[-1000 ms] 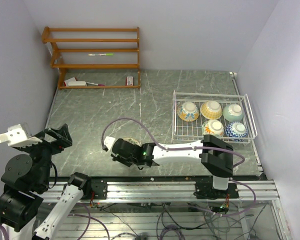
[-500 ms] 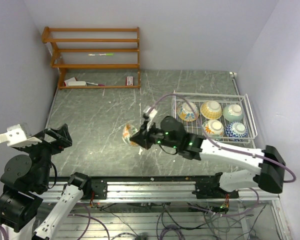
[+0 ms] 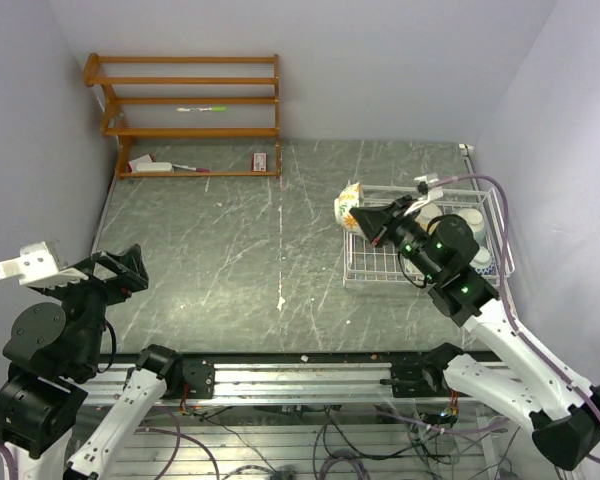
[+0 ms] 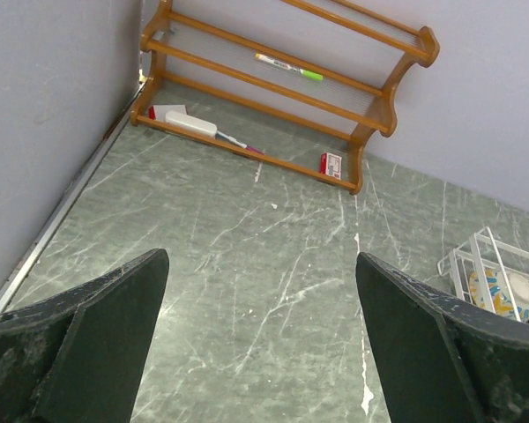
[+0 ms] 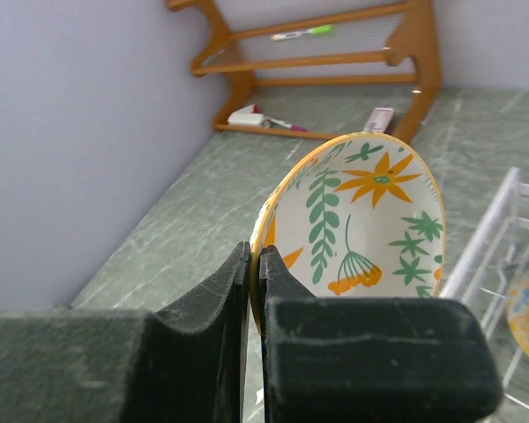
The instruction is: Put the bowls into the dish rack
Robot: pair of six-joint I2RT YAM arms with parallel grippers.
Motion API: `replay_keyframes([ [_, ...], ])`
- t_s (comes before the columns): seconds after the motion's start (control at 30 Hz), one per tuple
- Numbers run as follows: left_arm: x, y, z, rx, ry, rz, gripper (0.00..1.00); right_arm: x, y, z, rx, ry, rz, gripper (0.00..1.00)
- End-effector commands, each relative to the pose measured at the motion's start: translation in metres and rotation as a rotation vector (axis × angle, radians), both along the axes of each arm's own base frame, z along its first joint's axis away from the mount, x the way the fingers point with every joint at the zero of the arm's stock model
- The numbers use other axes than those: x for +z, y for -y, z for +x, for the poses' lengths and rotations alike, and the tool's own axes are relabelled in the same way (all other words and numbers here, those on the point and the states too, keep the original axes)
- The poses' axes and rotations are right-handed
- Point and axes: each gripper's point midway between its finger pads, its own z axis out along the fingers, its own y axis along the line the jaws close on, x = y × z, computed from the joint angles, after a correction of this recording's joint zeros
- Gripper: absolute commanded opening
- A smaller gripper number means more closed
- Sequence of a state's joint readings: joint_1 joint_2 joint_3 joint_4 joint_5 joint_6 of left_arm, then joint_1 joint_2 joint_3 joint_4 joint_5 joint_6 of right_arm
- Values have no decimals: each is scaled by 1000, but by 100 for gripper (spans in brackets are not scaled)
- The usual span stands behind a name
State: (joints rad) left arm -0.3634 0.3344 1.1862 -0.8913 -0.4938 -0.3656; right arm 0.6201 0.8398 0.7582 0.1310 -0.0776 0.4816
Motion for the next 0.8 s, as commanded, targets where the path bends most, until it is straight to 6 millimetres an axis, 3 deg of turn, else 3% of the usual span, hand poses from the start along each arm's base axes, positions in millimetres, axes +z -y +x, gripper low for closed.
replay_keyframes([
  [0.0, 13, 6, 2, -29, 36, 0, 98, -3, 30, 12, -111, -39, 32, 0],
  [0.4, 10, 6, 0, -40, 18, 24, 98, -64, 84, 34, -227, -221, 143, 0],
  [0.77, 6, 7, 2, -44, 11, 20, 98, -95, 85, 26, -42, -363, 357, 0],
])
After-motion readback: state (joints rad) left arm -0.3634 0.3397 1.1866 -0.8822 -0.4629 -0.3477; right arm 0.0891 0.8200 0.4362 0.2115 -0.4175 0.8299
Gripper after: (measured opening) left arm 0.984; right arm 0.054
